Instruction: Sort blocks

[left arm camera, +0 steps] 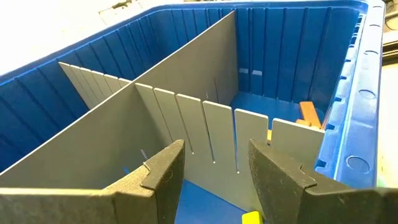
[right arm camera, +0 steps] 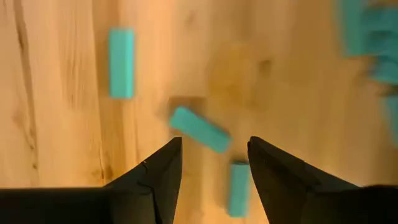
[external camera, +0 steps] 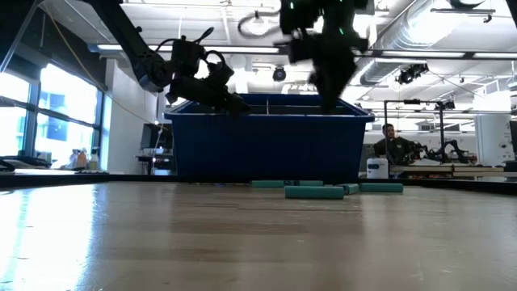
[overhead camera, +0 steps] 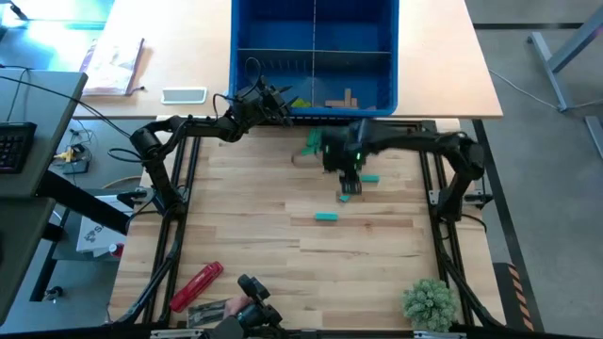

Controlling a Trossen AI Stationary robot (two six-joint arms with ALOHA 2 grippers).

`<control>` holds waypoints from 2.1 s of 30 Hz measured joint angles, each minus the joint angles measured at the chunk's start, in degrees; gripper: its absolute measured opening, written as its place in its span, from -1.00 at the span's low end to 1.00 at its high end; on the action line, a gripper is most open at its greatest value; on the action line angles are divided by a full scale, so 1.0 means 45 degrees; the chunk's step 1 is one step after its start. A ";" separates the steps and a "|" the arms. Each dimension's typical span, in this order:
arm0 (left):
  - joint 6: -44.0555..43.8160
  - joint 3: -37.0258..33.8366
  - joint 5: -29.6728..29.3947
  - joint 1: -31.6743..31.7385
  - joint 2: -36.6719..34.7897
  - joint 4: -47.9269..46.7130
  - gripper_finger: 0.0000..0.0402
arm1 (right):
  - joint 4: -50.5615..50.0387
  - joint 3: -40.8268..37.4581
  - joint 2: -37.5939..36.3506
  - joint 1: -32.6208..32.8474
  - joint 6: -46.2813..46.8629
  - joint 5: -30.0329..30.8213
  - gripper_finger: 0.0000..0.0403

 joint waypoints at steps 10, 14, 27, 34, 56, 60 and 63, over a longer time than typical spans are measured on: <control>-0.0041 0.0000 0.0105 0.0000 -0.0002 0.0000 -0.22 | 0.3297 -0.4995 0.0005 0.1142 -0.3383 0.1507 -0.17; -0.0220 -0.0005 0.0121 0.0000 -0.0005 -0.0005 -0.22 | 0.5049 -0.5552 0.0005 0.1031 -0.5114 0.1576 -0.17; -0.0238 -0.0005 0.0136 0.0000 0.0000 -0.0005 -0.22 | 0.7276 -0.7042 0.0005 0.0281 -0.8450 0.0980 -0.17; -0.0258 -0.0010 0.0248 -0.0024 0.0010 -0.0024 -0.22 | 0.7976 -0.7302 0.0000 -0.0065 -0.8156 0.0464 -0.17; -0.0363 -0.0010 0.0219 -0.0019 0.0010 -0.0024 -0.22 | 0.6911 -0.4158 0.0447 -0.0272 -0.4903 0.1141 -0.81; -0.0357 -0.0005 0.0219 -0.0015 0.0010 -0.0039 -0.22 | 0.7021 -0.1941 0.0433 -0.0884 -0.5547 0.2305 -0.81; -0.0355 -0.0005 0.0209 -0.0015 0.0010 -0.0039 -0.22 | 0.7552 -0.0577 0.0403 -0.1617 -0.5919 0.2426 -0.81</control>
